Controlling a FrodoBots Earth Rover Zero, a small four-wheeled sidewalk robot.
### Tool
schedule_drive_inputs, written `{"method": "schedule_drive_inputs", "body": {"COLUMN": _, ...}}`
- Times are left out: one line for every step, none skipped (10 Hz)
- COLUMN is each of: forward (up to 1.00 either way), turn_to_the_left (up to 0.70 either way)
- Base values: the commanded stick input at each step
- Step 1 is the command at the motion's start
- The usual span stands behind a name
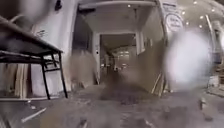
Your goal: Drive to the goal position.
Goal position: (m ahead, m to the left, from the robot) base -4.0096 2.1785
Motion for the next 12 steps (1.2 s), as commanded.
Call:
{"method": "schedule_drive_inputs", "body": {"forward": 0.70, "turn_to_the_left": 0.00}}
{"method": "schedule_drive_inputs", "body": {"forward": 0.70, "turn_to_the_left": 0.00}}
{"method": "schedule_drive_inputs", "body": {"forward": 0.70, "turn_to_the_left": -0.08}}
{"method": "schedule_drive_inputs", "body": {"forward": 0.70, "turn_to_the_left": -0.14}}
{"method": "schedule_drive_inputs", "body": {"forward": 0.70, "turn_to_the_left": -0.14}}
{"method": "schedule_drive_inputs", "body": {"forward": 0.70, "turn_to_the_left": -0.06}}
{"method": "schedule_drive_inputs", "body": {"forward": 0.70, "turn_to_the_left": 0.00}}
{"method": "schedule_drive_inputs", "body": {"forward": 0.70, "turn_to_the_left": 0.00}}
{"method": "schedule_drive_inputs", "body": {"forward": 0.70, "turn_to_the_left": 0.00}}
{"method": "schedule_drive_inputs", "body": {"forward": 0.70, "turn_to_the_left": 0.00}}
{"method": "schedule_drive_inputs", "body": {"forward": 0.70, "turn_to_the_left": -0.05}}
{"method": "schedule_drive_inputs", "body": {"forward": 0.70, "turn_to_the_left": -0.14}}
